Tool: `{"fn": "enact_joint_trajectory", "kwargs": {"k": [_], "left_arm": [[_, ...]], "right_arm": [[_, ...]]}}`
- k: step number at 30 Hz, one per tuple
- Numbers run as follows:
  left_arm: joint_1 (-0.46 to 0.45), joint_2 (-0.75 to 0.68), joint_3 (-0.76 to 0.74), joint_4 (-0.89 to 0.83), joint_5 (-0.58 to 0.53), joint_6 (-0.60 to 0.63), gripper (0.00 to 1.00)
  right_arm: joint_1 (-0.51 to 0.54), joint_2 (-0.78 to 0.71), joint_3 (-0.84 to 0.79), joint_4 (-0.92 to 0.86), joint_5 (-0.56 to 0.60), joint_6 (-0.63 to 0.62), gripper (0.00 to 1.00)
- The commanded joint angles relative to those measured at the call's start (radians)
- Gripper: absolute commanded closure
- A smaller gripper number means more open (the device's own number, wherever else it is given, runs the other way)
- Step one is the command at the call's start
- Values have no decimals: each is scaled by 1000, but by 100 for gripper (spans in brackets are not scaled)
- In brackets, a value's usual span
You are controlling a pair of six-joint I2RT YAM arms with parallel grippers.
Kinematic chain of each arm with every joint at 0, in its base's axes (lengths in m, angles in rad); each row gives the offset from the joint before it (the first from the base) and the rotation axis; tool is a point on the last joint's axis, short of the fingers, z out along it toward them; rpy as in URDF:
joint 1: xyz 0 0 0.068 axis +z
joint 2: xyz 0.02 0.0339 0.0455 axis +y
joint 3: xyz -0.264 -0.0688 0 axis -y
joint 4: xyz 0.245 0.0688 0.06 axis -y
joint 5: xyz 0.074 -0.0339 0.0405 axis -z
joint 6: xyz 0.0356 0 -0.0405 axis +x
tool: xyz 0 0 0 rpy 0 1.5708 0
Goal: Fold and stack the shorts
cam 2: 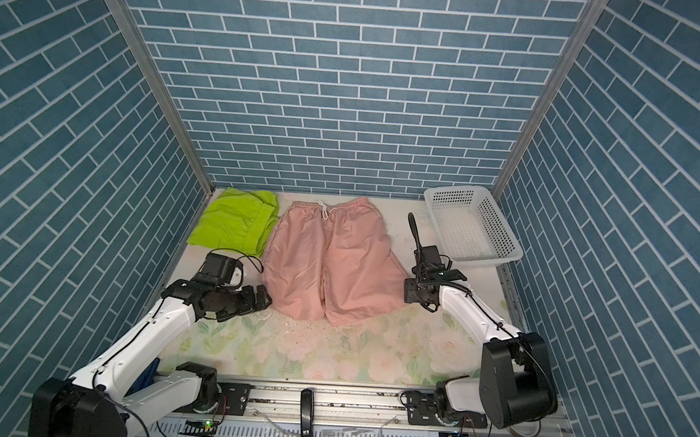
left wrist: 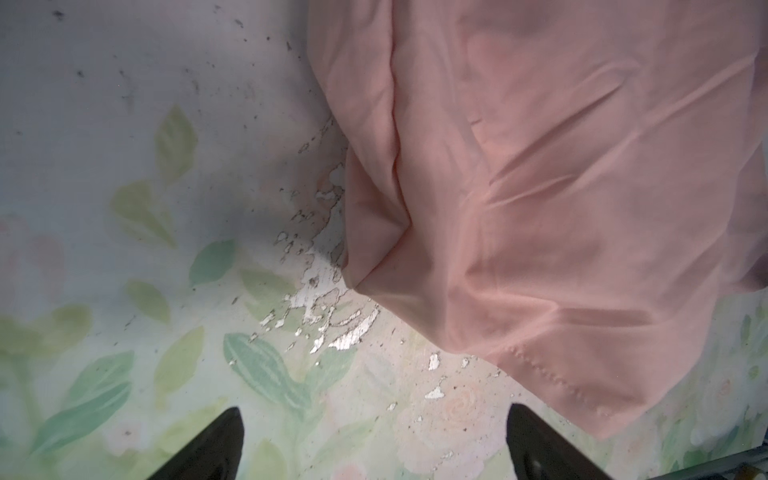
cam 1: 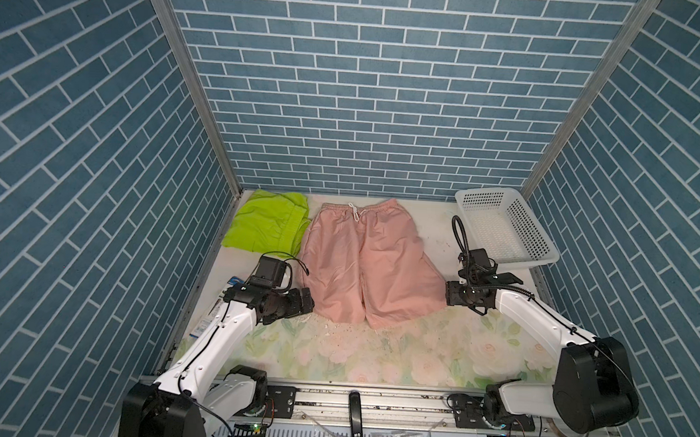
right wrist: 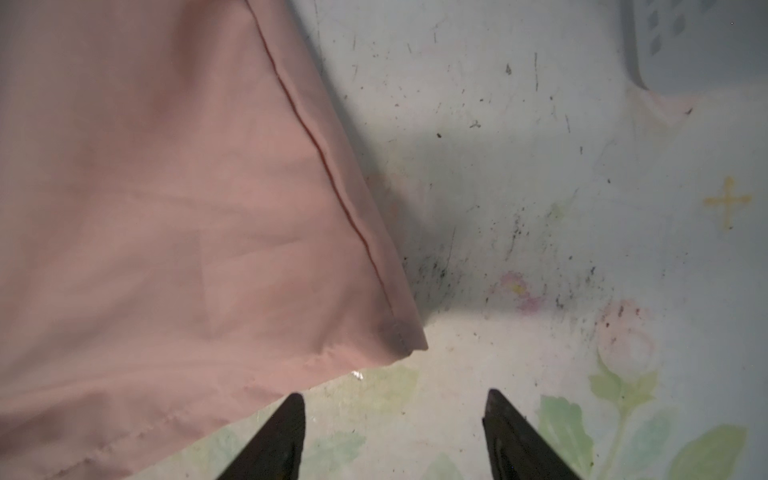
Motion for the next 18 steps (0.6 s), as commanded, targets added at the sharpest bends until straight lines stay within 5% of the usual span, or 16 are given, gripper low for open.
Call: {"fn": "enact_joint_trajectory", "kwargs": {"k": [1, 8, 12, 15, 18], "left_arm": [[-51, 21, -46, 154, 12, -29, 0], [-109, 76, -84, 274, 3, -29, 0], [-109, 120, -76, 279, -17, 8, 5], [-109, 159, -65, 297, -15, 27, 33], [-109, 197, -30, 268, -24, 53, 73]], "right_arm": [[-26, 72, -1, 61, -50, 36, 32], [-38, 131, 12, 89, -111, 38, 48], [-43, 169, 27, 81, -145, 34, 73], [-47, 202, 63, 40, -146, 23, 97], [-46, 216, 113, -23, -106, 0, 100]]}}
